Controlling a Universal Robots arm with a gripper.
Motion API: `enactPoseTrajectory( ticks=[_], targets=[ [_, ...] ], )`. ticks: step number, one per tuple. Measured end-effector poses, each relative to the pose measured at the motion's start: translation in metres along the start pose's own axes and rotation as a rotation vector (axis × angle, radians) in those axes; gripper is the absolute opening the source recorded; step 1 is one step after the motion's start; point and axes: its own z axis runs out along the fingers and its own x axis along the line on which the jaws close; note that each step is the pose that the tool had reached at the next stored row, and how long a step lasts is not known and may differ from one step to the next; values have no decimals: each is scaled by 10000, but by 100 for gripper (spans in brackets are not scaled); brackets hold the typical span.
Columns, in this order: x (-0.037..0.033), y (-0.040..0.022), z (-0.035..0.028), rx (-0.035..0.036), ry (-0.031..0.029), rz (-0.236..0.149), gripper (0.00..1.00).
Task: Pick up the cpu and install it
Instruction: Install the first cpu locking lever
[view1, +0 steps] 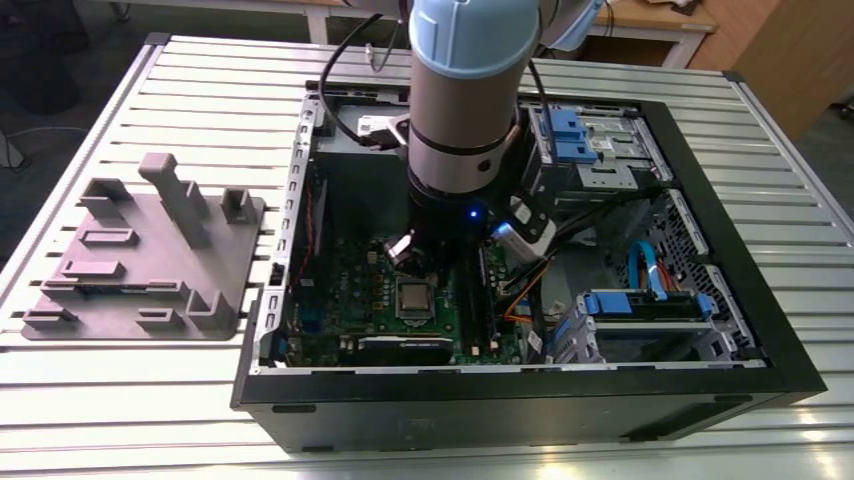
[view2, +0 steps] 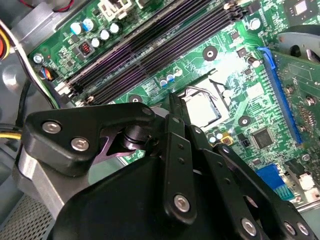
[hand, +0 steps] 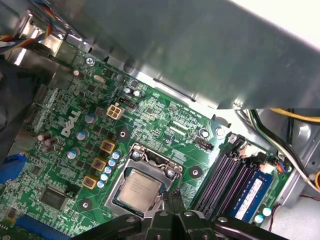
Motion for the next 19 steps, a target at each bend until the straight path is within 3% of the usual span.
enactPoseTrajectory(
  ticks=[19],
  targets=[
    [61, -140, 23, 94, 61, 384, 10]
  ],
)
